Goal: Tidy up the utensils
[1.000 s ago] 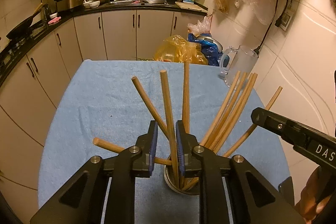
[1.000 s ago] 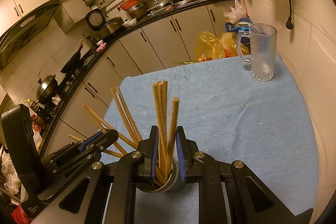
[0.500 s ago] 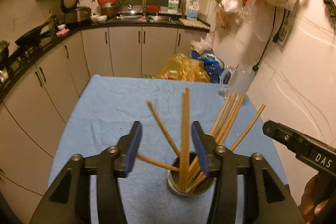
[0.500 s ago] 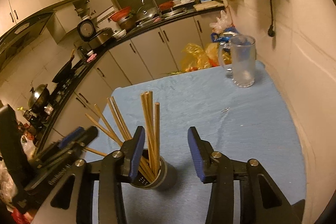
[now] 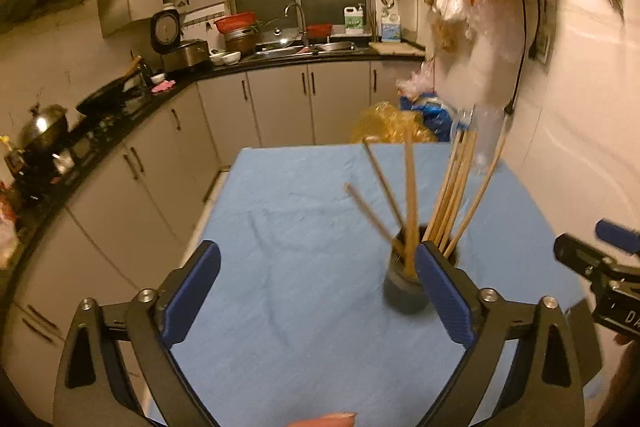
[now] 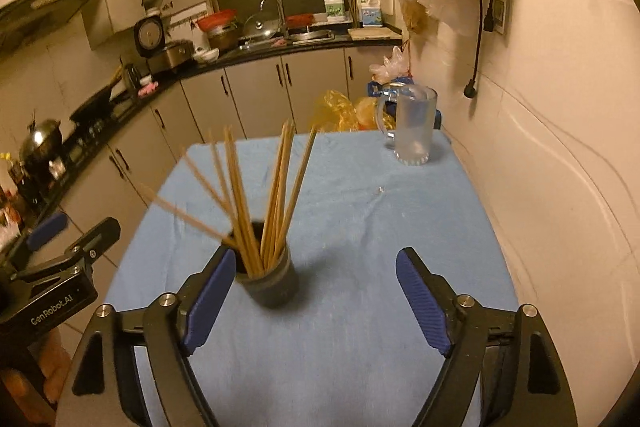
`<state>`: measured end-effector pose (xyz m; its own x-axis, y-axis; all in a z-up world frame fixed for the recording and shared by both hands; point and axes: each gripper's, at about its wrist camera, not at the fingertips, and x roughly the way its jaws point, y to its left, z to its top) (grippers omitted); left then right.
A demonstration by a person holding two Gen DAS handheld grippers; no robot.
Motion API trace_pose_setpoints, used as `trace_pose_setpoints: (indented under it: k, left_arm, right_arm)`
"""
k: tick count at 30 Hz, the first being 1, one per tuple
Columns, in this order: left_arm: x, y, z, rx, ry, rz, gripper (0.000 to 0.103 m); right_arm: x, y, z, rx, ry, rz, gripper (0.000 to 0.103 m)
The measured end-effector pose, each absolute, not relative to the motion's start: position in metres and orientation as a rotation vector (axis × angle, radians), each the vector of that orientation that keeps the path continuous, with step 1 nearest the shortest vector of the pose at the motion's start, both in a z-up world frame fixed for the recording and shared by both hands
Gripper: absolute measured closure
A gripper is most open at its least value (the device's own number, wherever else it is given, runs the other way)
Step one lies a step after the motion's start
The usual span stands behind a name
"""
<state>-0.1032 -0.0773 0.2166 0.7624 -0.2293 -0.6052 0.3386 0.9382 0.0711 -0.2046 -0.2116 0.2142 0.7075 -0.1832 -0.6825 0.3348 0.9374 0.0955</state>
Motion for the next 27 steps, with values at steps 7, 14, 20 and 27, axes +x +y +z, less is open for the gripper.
trace_pose_setpoints:
  k: [7,14,20,27]
  left_arm:
    - [-0.133,-0.054,0.206,0.259,0.695,-0.36,0.005]
    - [-0.157,-0.022,0.201,0.238,0.696,-0.374,0.004]
    - [-0.167,-0.012,0.195,0.251,0.734,-0.359,0.004]
    - [-0.18,-0.012,0.198,0.31,0.707,-0.352,0.004]
  right_arm:
    - [-0.234,-0.186,0.201,0.212,0.786,-0.314,0.016]
    - [-0.251,-0.16,0.197,0.193,0.798,-0.318,0.016]
    - [-0.259,-0.148,0.196,0.193,0.802,-0.322,0.016]
    - [-0.267,-0.14,0.191,0.198,0.809,-0.334,0.016]
